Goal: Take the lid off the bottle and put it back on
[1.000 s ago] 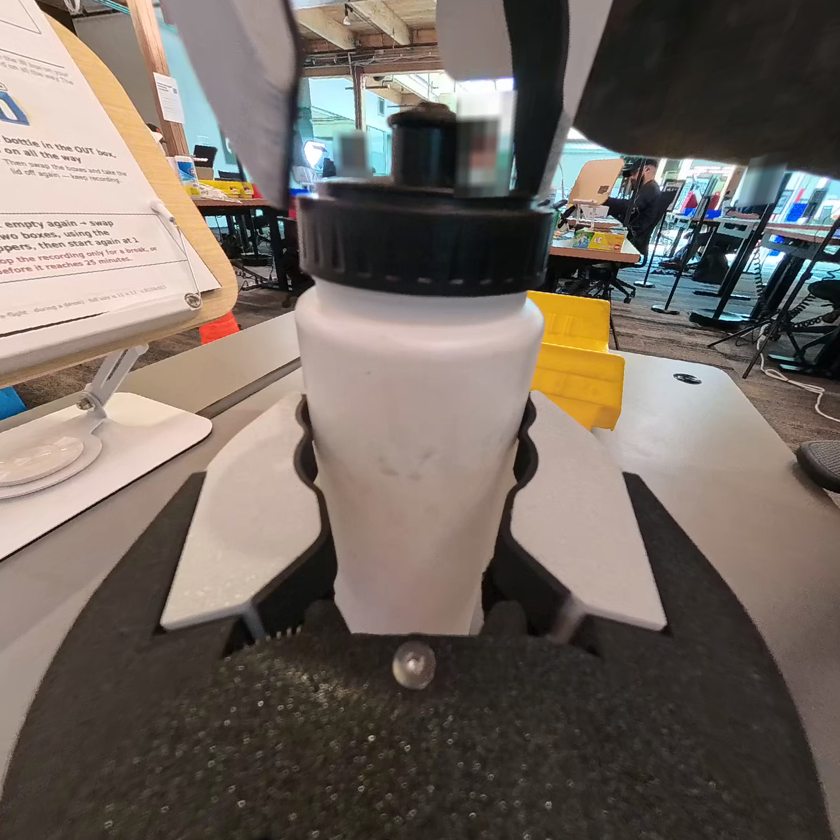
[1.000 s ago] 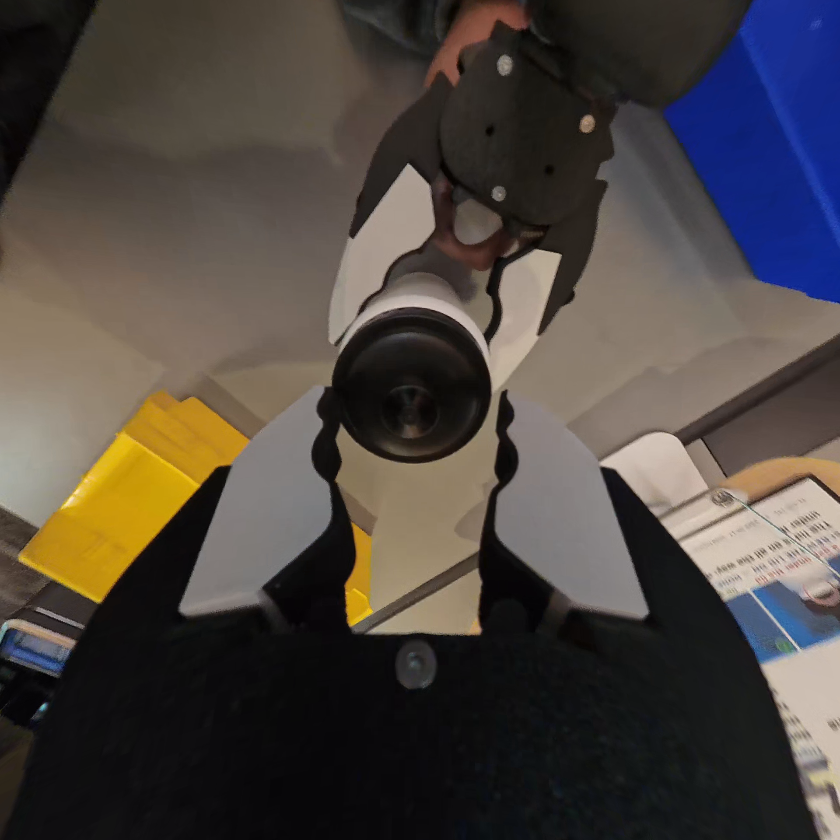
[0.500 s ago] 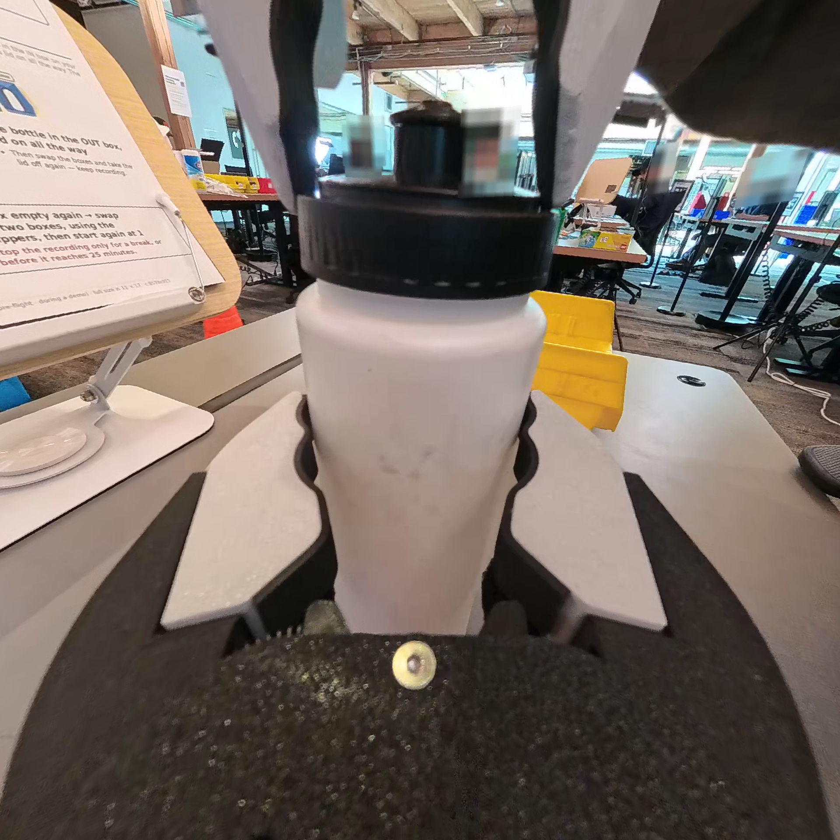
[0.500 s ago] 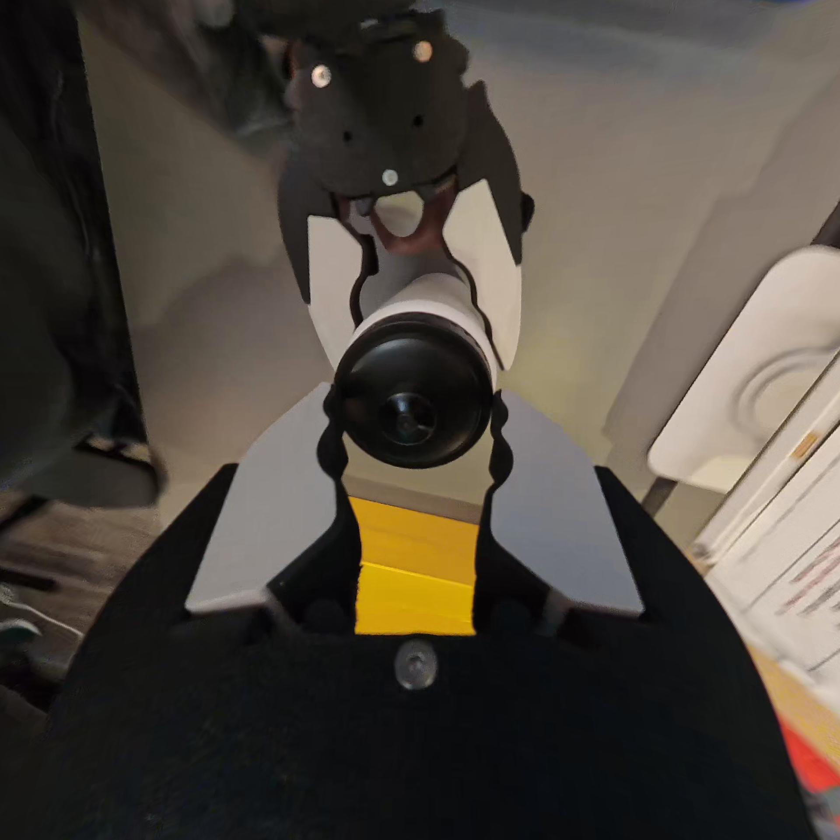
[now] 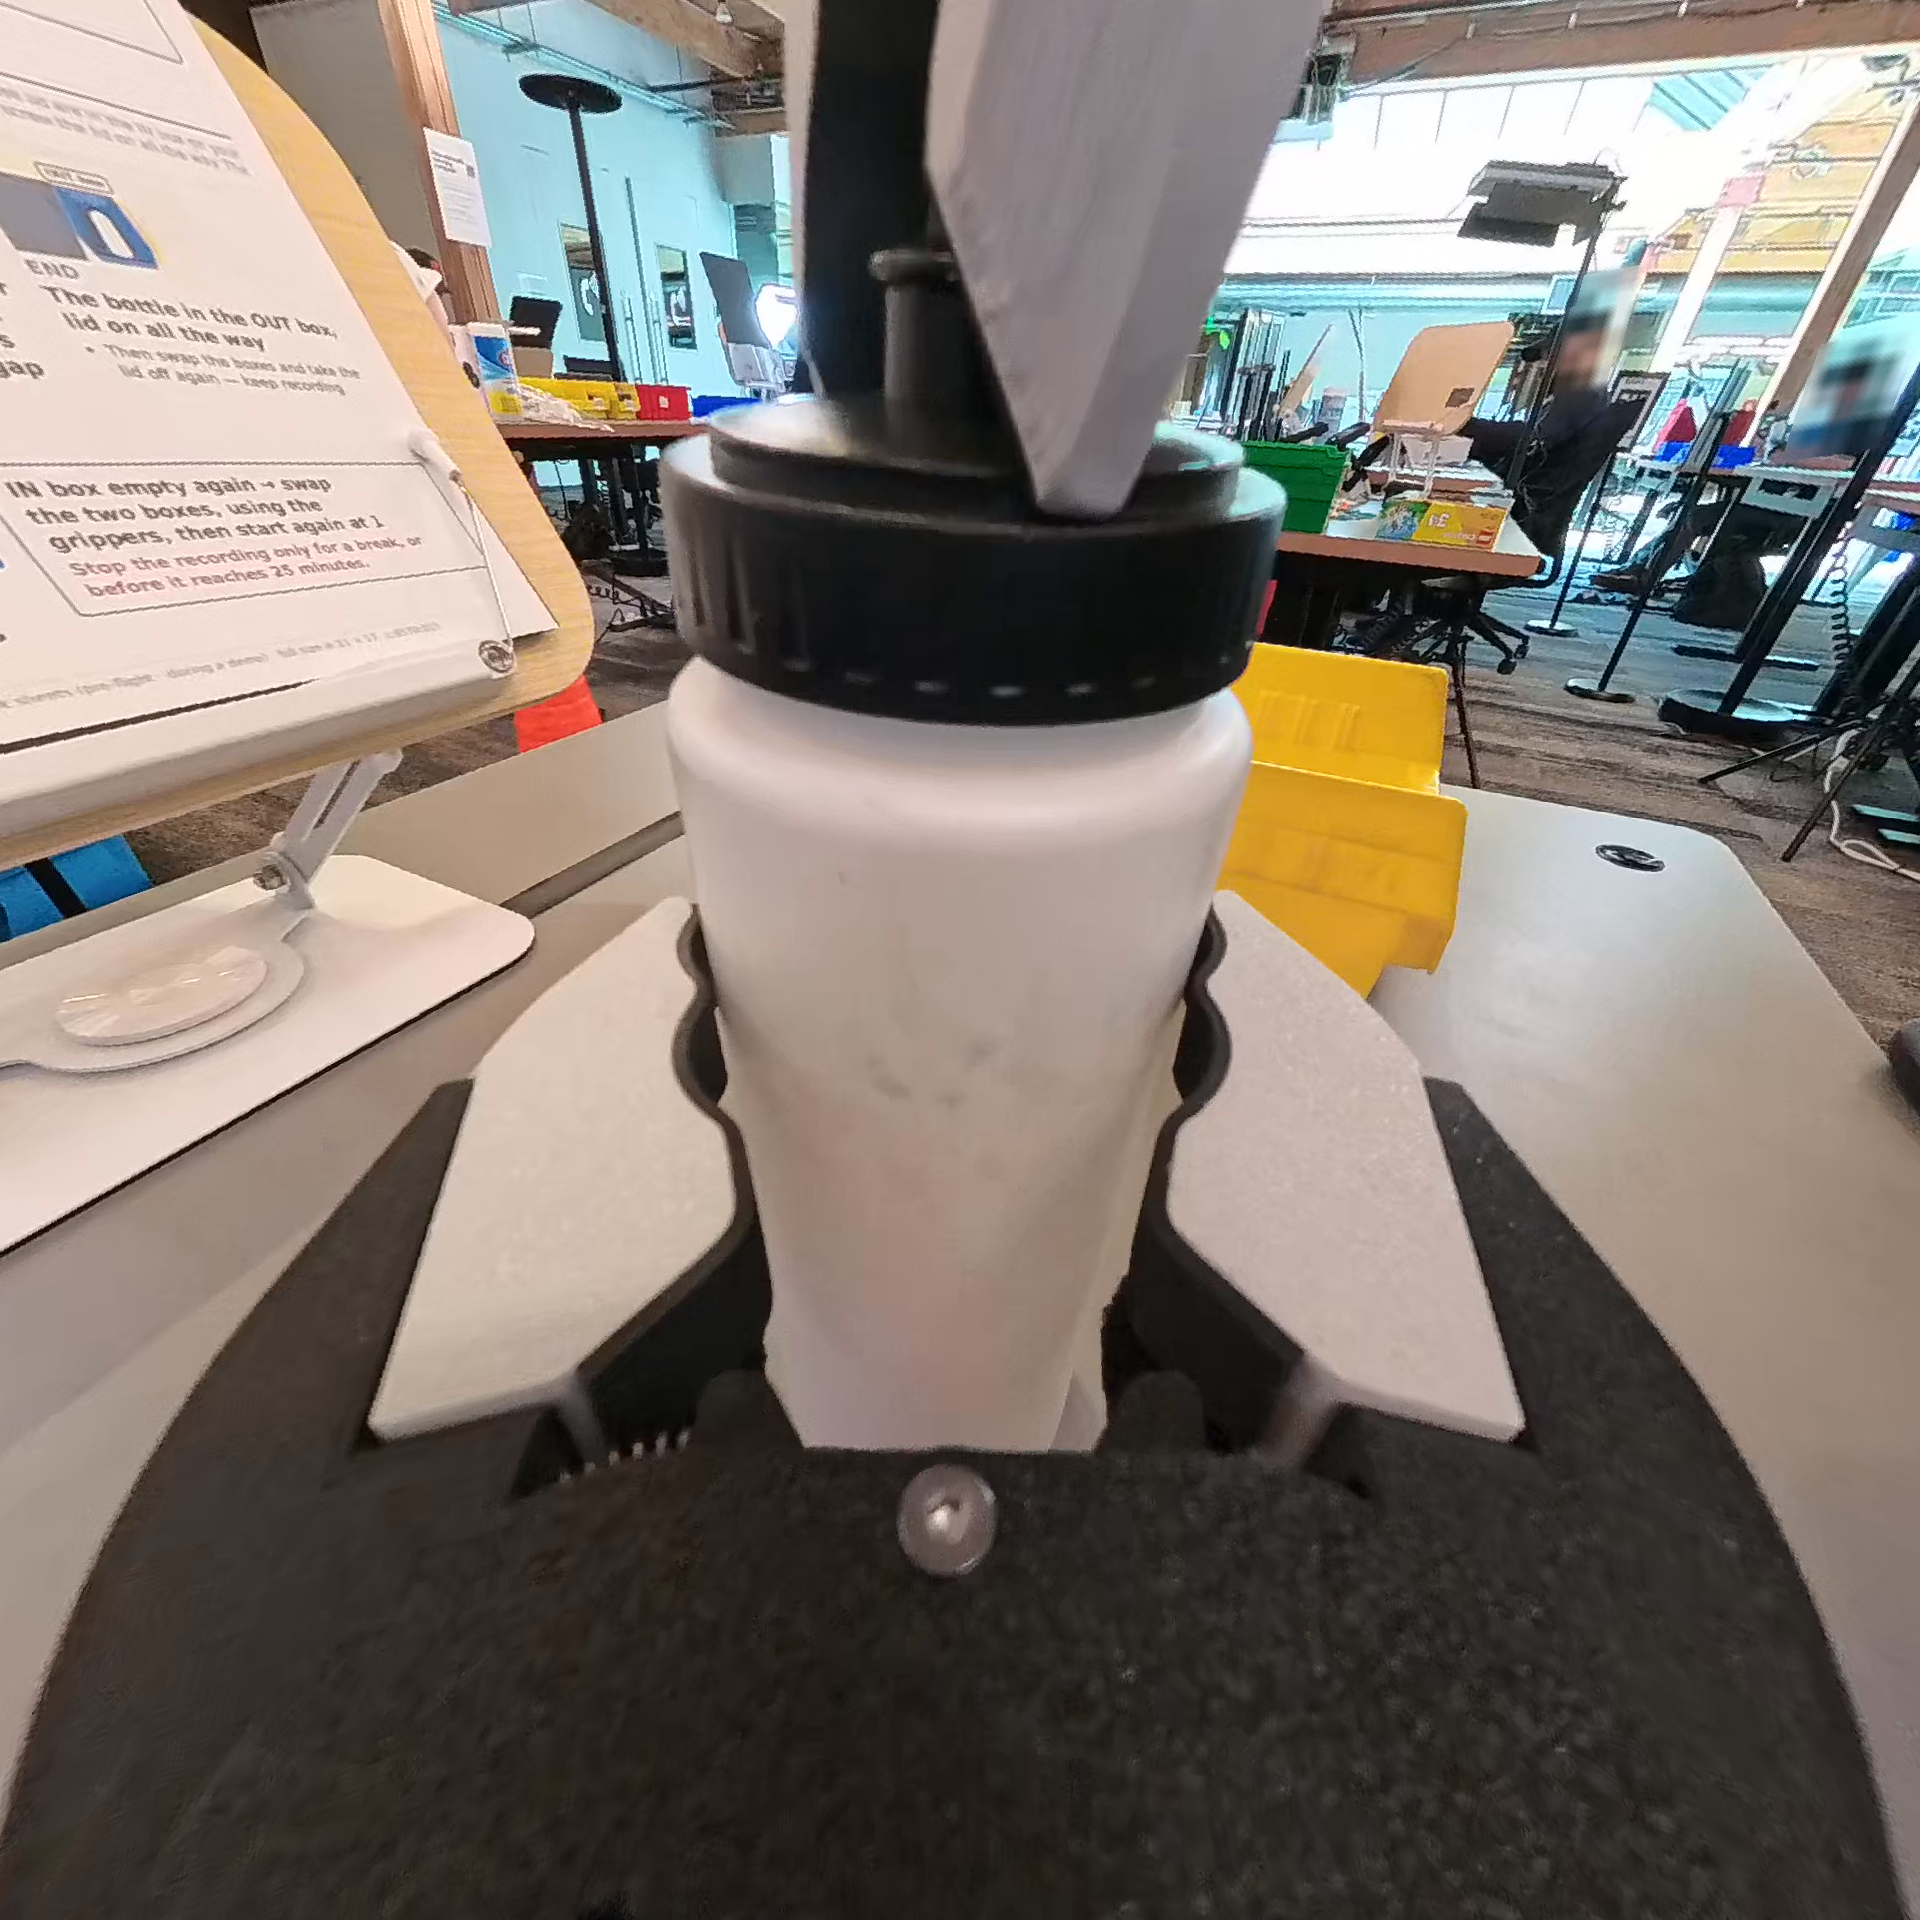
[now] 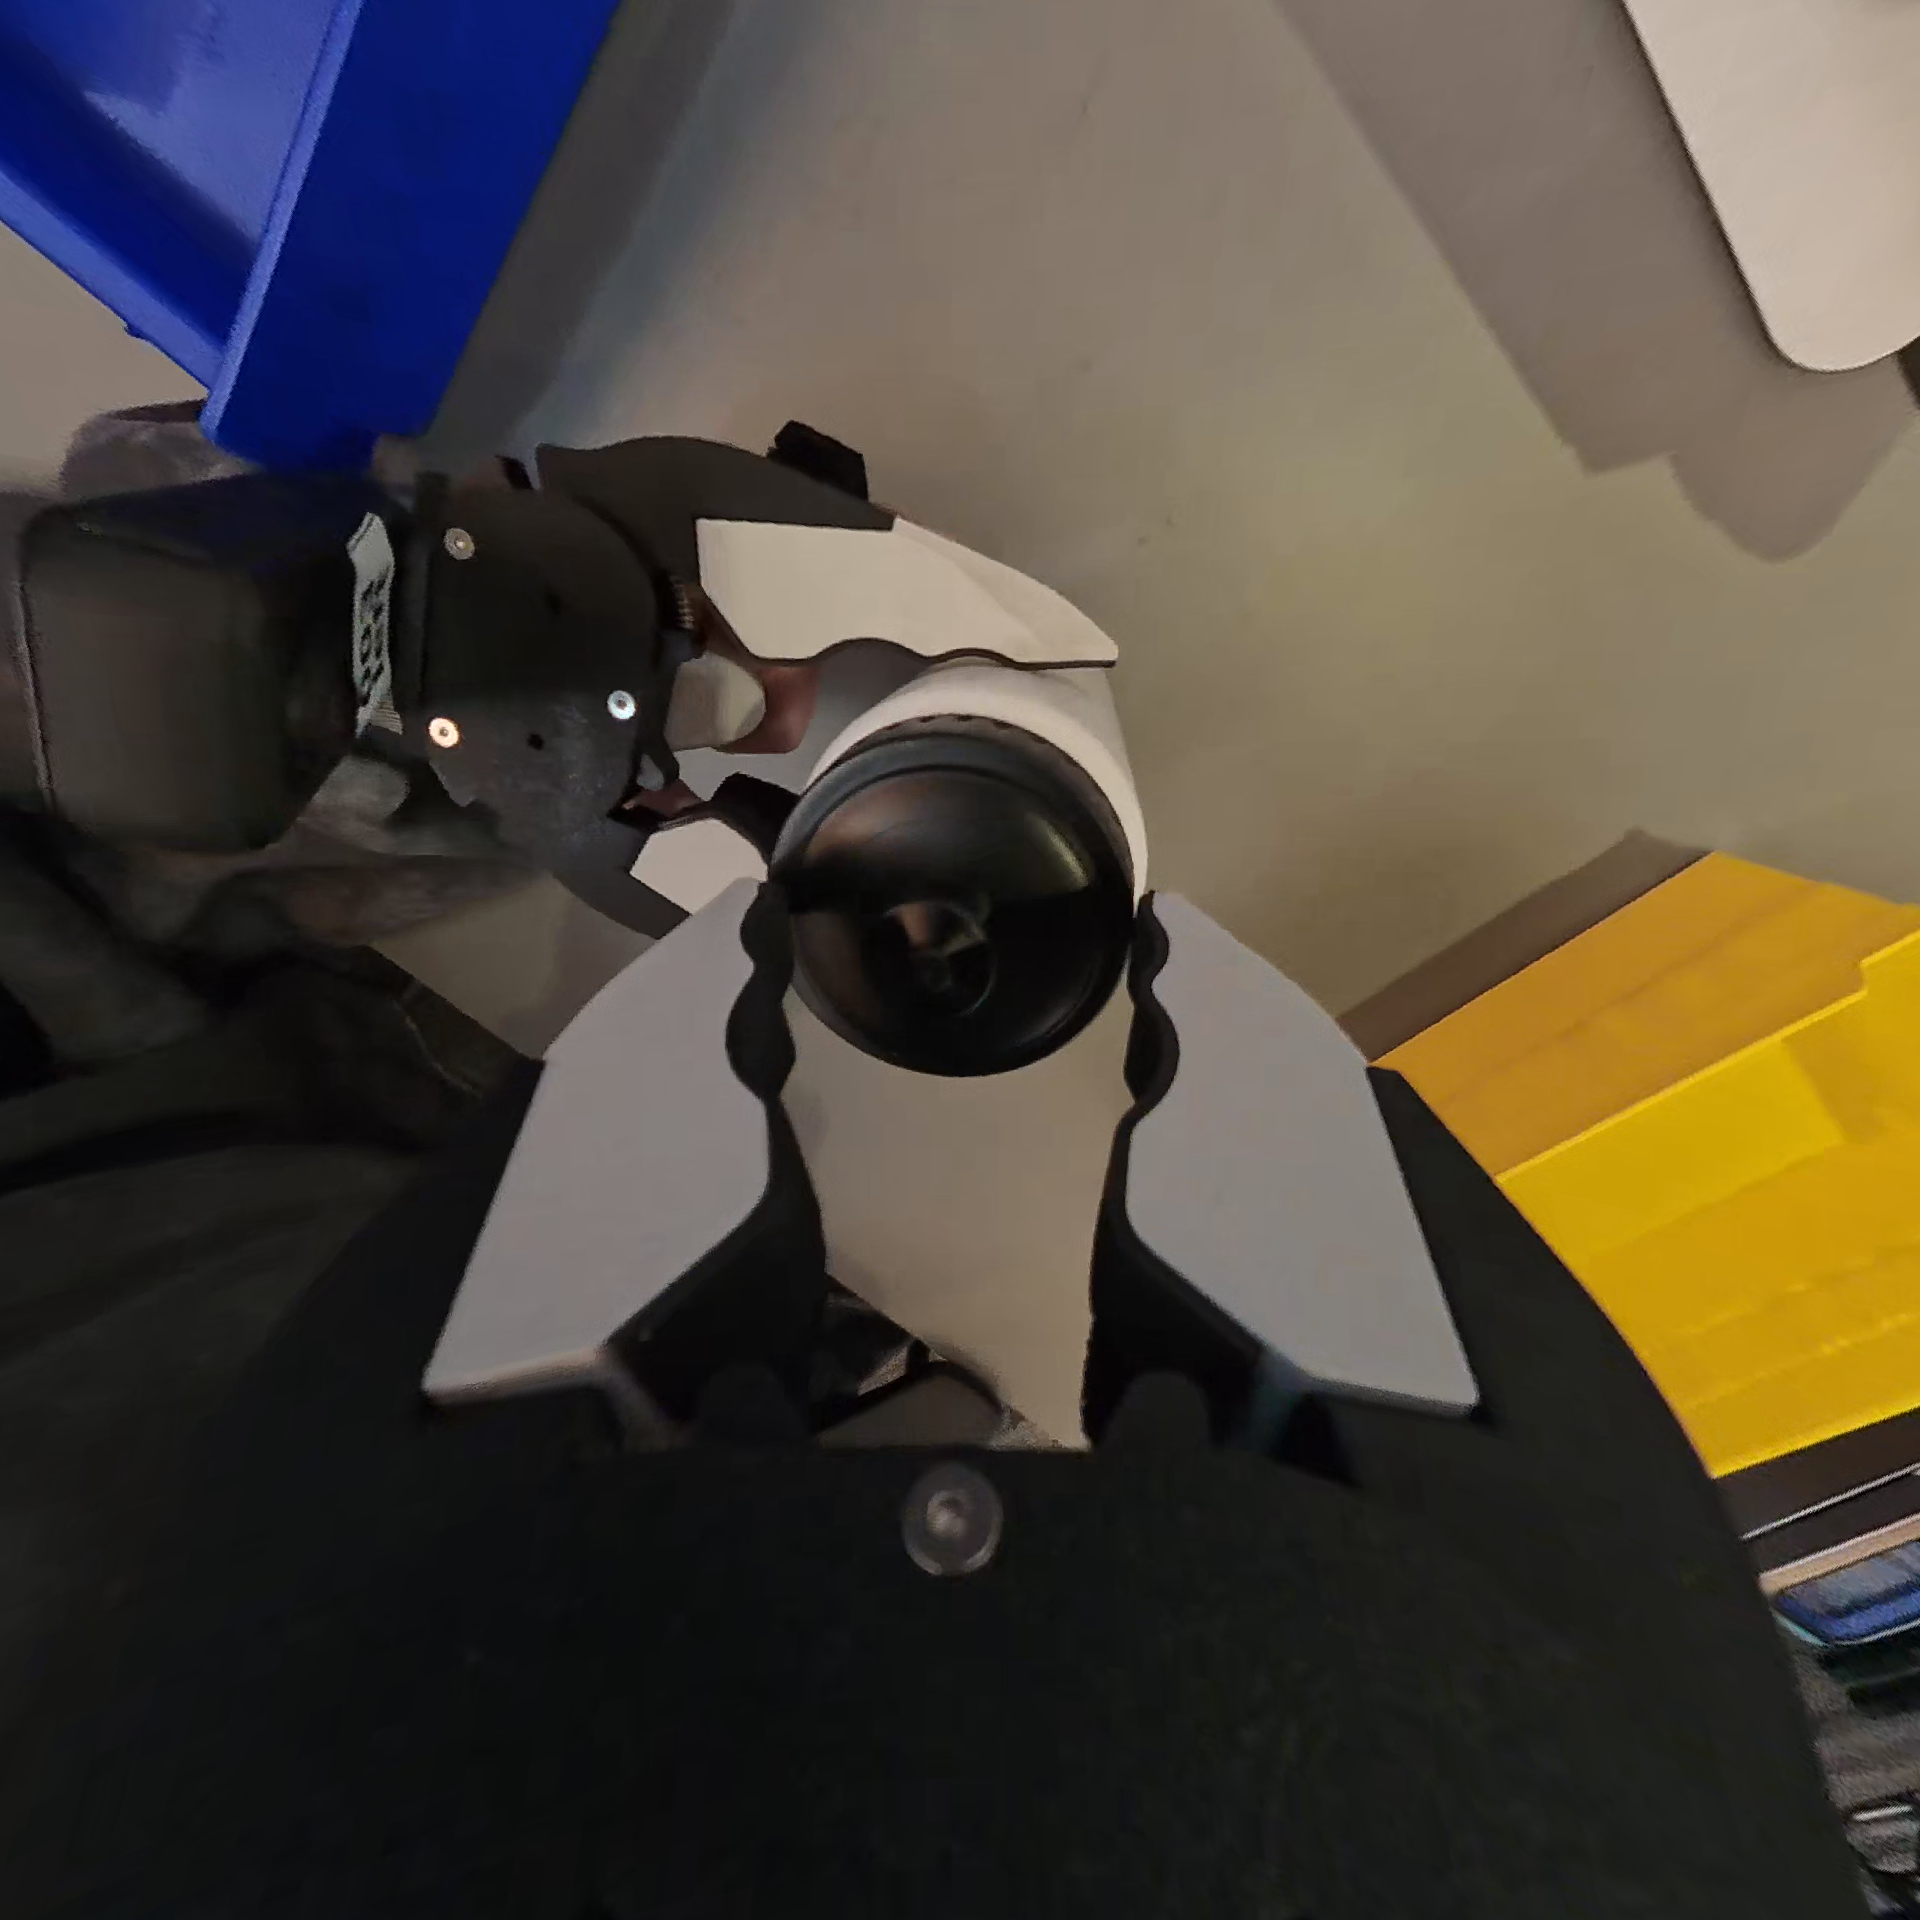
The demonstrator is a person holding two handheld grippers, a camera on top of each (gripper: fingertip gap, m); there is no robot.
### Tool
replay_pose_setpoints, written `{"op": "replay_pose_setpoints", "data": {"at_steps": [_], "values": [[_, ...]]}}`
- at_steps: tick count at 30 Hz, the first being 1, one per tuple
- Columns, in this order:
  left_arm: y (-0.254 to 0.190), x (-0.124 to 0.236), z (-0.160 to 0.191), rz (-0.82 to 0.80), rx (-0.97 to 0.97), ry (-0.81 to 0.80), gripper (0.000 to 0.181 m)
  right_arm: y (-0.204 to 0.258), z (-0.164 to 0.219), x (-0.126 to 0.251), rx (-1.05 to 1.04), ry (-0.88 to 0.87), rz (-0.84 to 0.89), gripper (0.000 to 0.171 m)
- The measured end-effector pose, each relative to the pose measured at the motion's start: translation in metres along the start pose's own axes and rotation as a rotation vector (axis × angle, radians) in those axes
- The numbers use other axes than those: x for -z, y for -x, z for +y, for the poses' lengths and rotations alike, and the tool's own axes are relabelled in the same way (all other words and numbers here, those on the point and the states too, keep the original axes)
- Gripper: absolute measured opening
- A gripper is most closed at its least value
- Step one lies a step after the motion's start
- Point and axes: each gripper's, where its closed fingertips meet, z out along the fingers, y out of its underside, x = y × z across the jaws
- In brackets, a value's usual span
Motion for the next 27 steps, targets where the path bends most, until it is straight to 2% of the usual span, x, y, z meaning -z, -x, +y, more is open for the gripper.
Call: {"op": "replay_pose_setpoints", "data": {"at_steps": [1, 3, 6, 9, 11, 18, 22, 23, 27], "values": [[0.000, 0.000, 0.000, -0.001, -0.002, 0.001, 0.086, 0.000, 0.001, 0.000, 0.034, 0.014, -0.012, 0.064], [0.000, 0.000, 0.000, 0.001, -0.003, -0.001, 0.086, 0.008, 0.003, 0.001, 0.168, 0.042, -0.072, 0.092], [-0.001, 0.000, 0.000, 0.016, -0.003, -0.005, 0.086, 0.012, 0.002, 0.010, 0.558, 0.002, -0.044, 0.106], [-0.001, 0.000, 0.000, 0.026, -0.006, -0.009, 0.085, 0.001, 0.016, 0.012, 1.073, 0.083, 0.103, 0.105], [-0.002, 0.000, 0.000, 0.031, -0.010, -0.007, 0.085, 0.001, 0.020, 0.010, 1.272, 0.090, 0.101, 0.097], [-0.003, -0.001, 0.001, 0.051, -0.008, 0.001, 0.085, -0.005, -0.004, 0.008, 1.480, 0.084, -0.020, 0.090], [-0.003, -0.001, 0.002, 0.055, -0.005, 0.002, 0.085, -0.001, 0.000, 0.003, 1.511, 0.128, -0.161, 0.073], [-0.003, -0.001, 0.002, 0.056, -0.004, 0.003, 0.085, -0.001, 0.003, 0.002, 1.521, 0.139, -0.174, 0.067], [-0.003, 0.000, 0.002, 0.056, 0.002, 0.000, 0.085, 0.000, 0.002, -0.002, 1.516, 0.125, -0.146, 0.067]]}}
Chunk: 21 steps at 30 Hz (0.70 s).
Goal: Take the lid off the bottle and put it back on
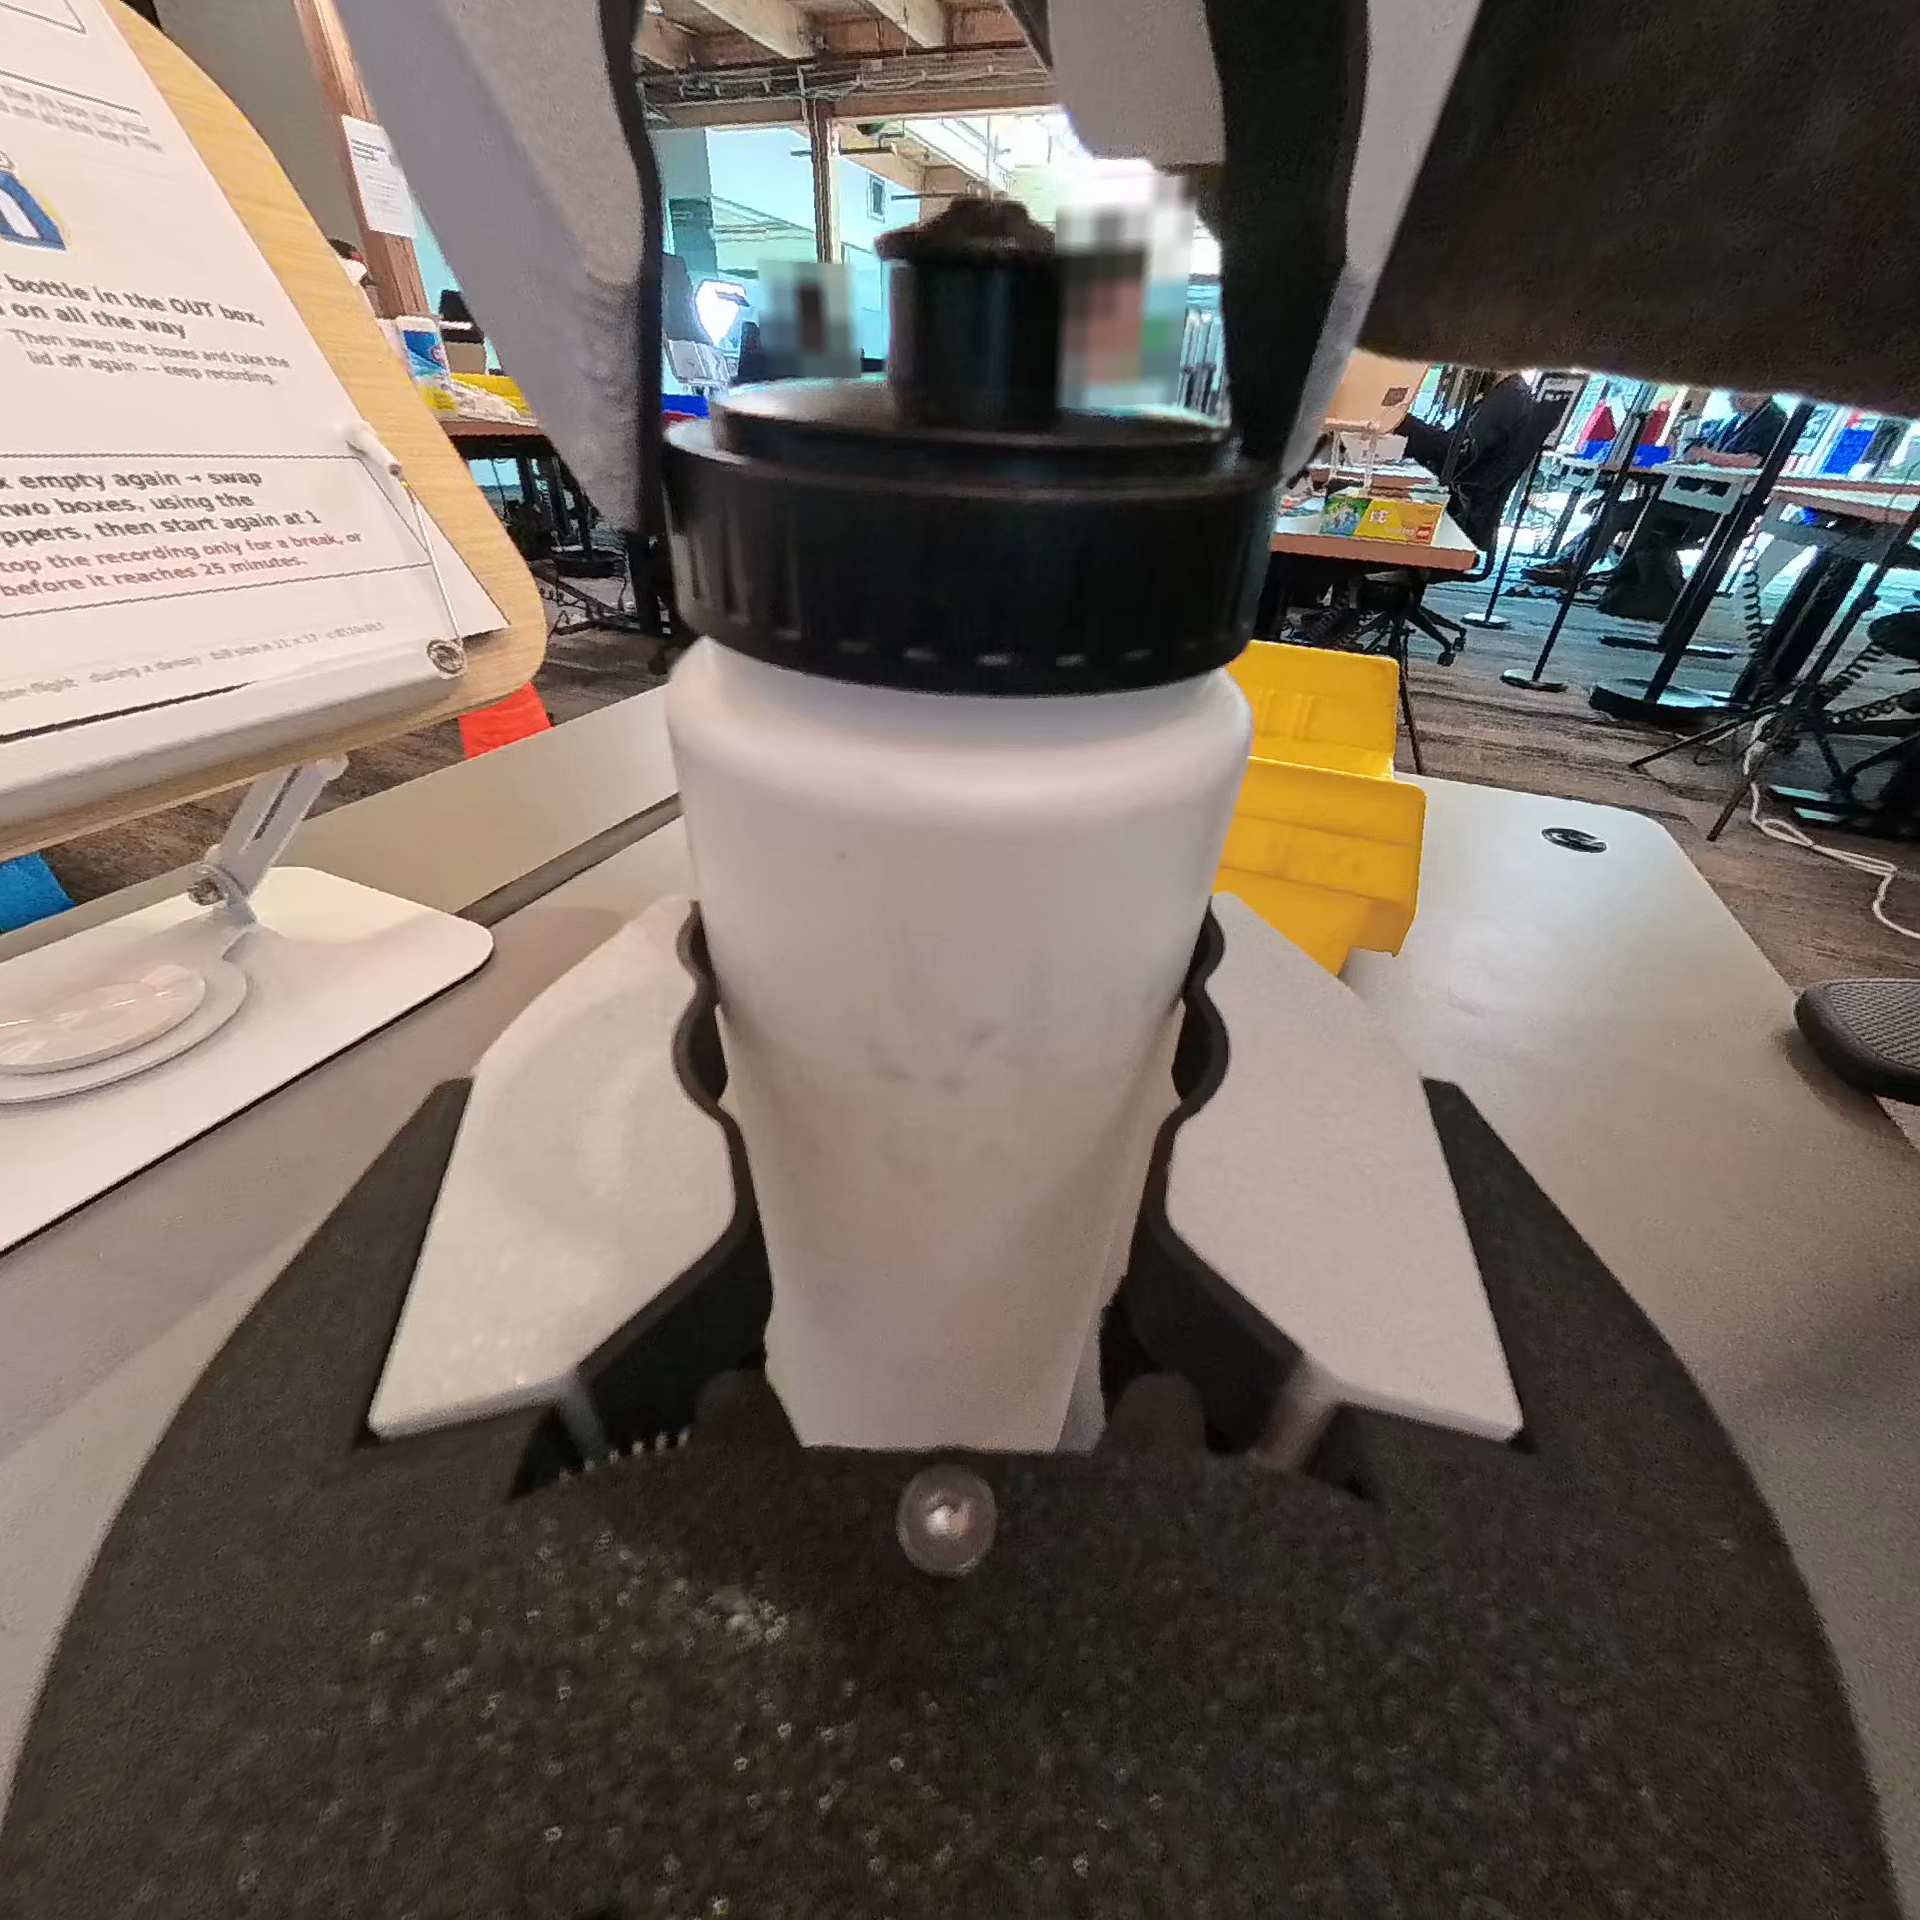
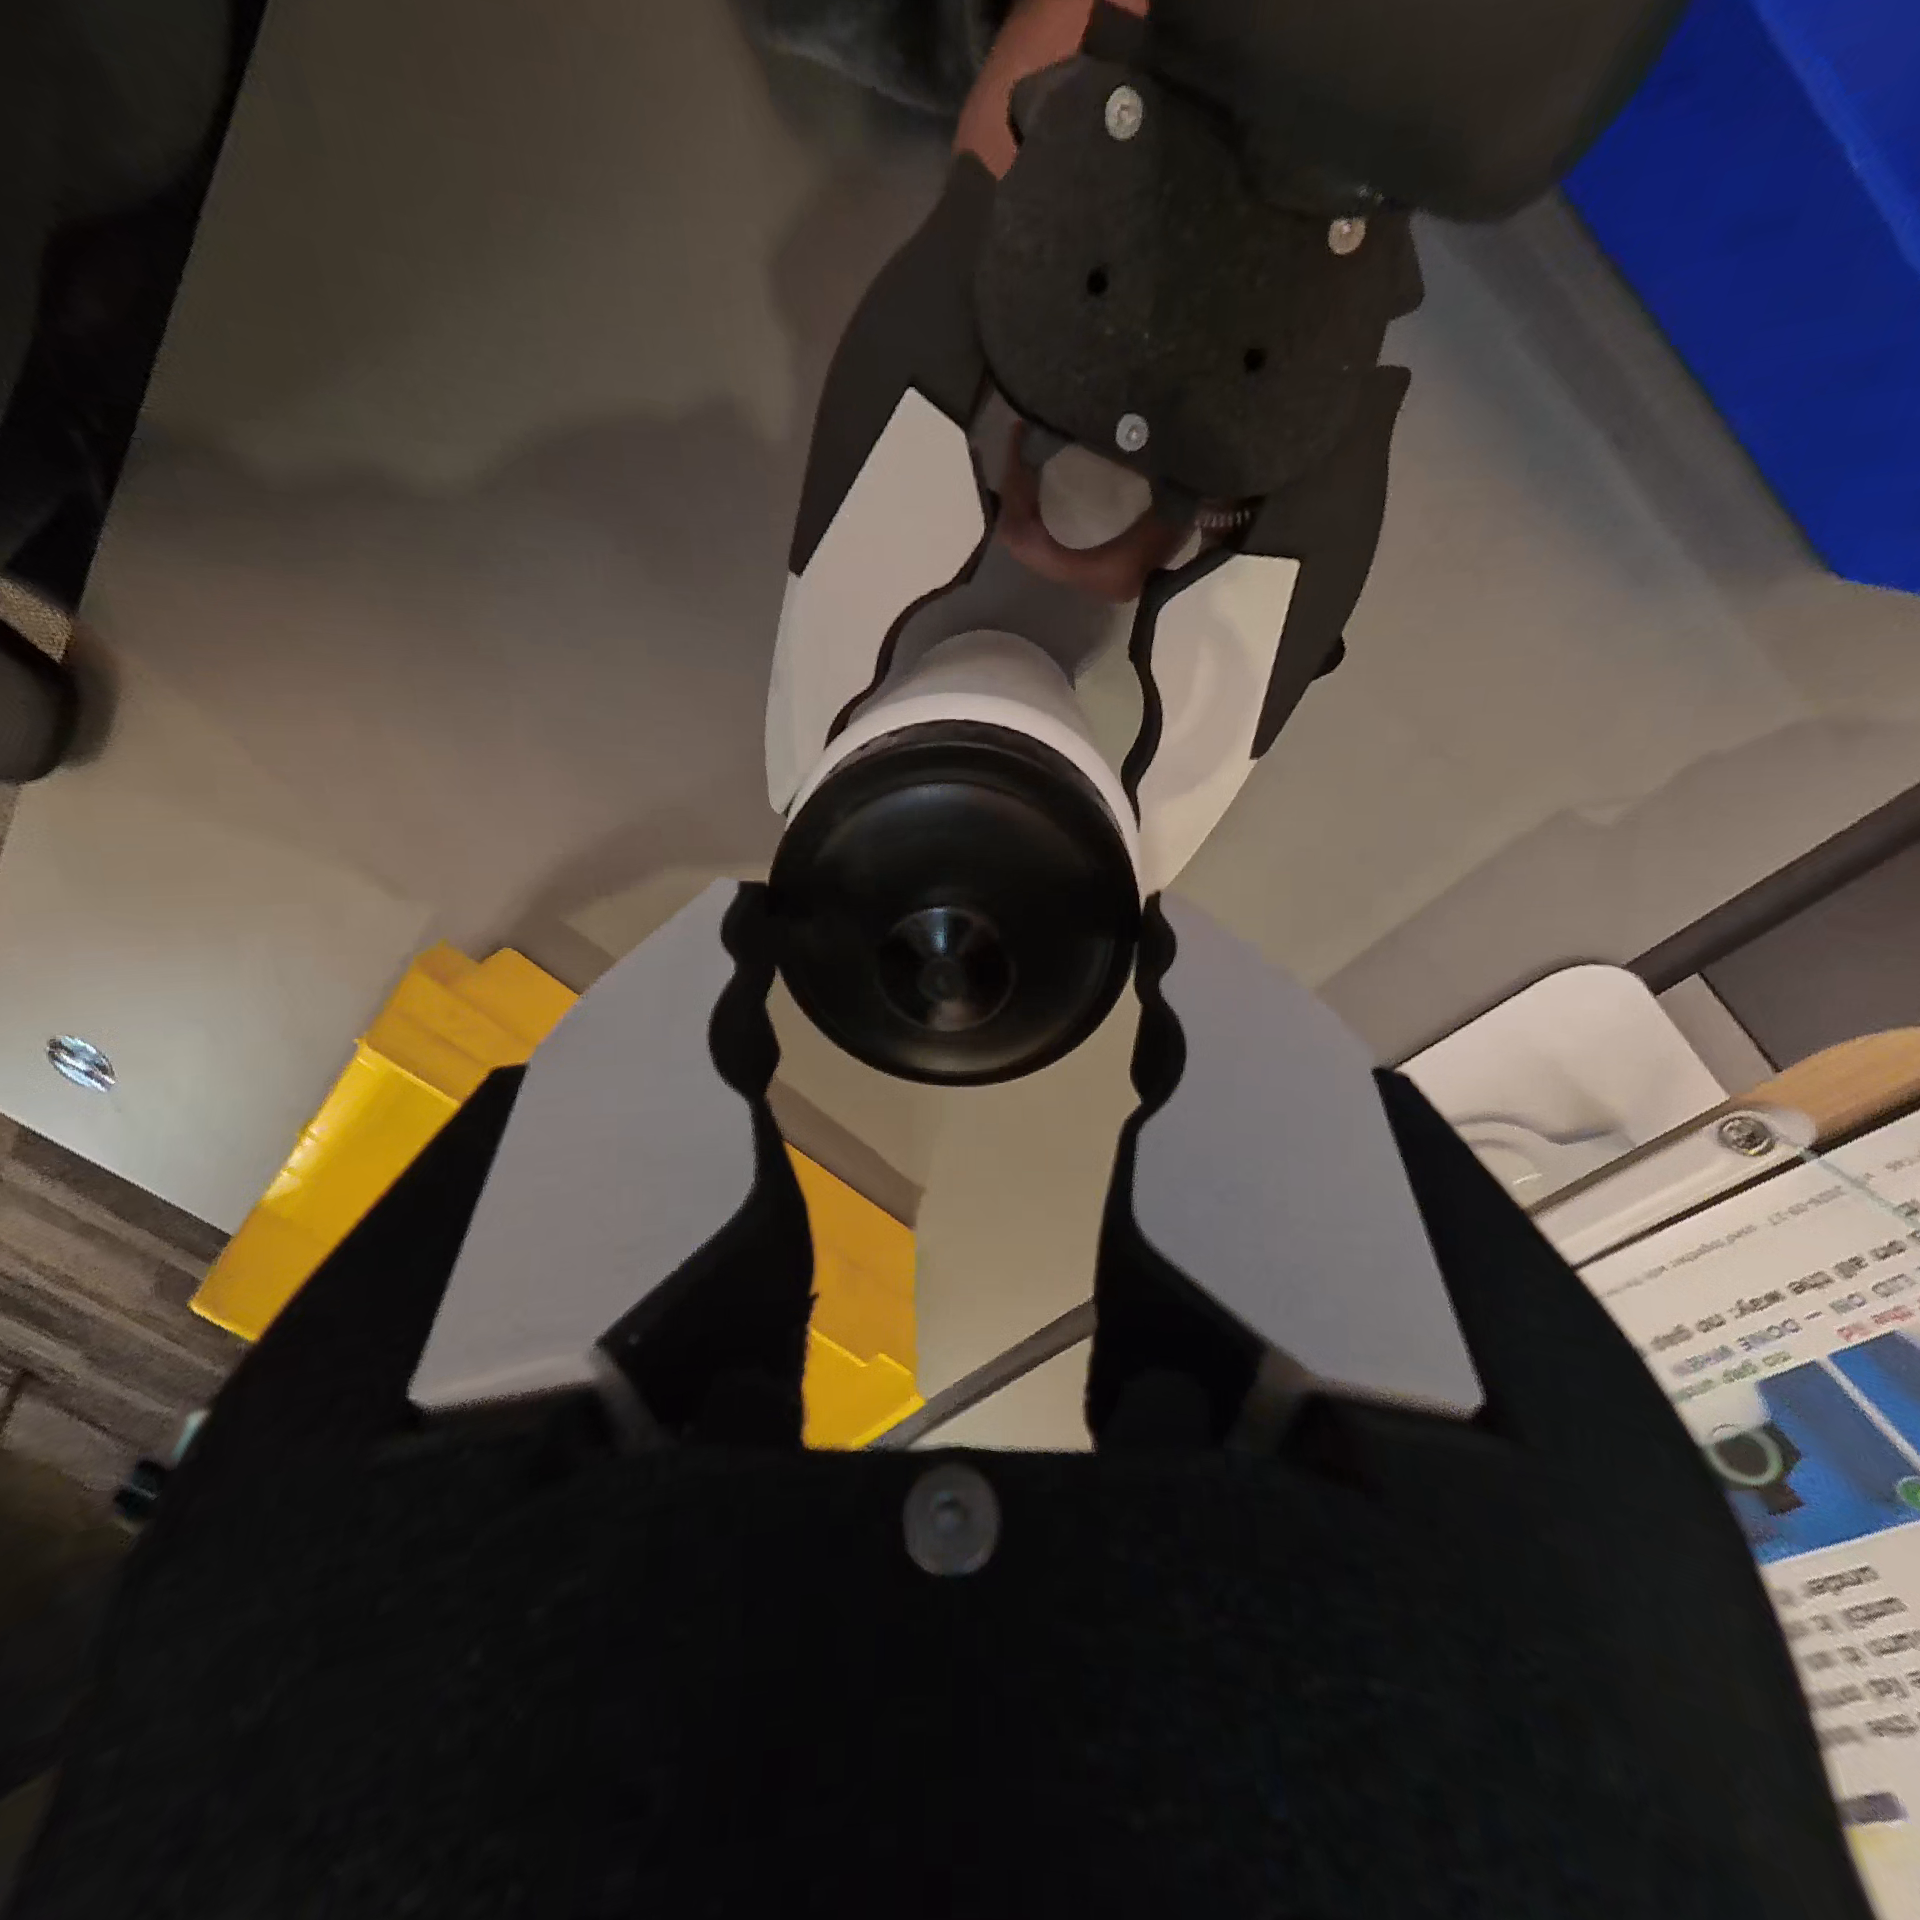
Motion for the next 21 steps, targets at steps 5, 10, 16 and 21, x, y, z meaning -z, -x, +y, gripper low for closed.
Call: {"op": "replay_pose_setpoints", "data": {"at_steps": [5, 10, 16, 21], "values": [[0.0006, -0.0003, 0.0001, -0.012, 0.005, 0.004, 0.085, -0.0010, 0.0011, -0.0001, -0.238, -0.014, 0.029, 0.067], [0.0012, -0.0003, 0.0003, -0.031, 0.002, 0.012, 0.085, -0.0006, 0.0009, -0.0004, -0.554, -0.044, 0.078, 0.067], [0.0029, 0.0003, 0.0005, -0.062, 0.001, 0.023, 0.085, -0.0019, 0.0013, -0.0005, -1.005, -0.032, 0.134, 0.067], [0.0048, 0.0002, 0.0008, -0.101, 0.001, 0.037, 0.085, -0.0039, 0.0025, -0.0006, -1.428, -0.011, 0.147, 0.067]]}}
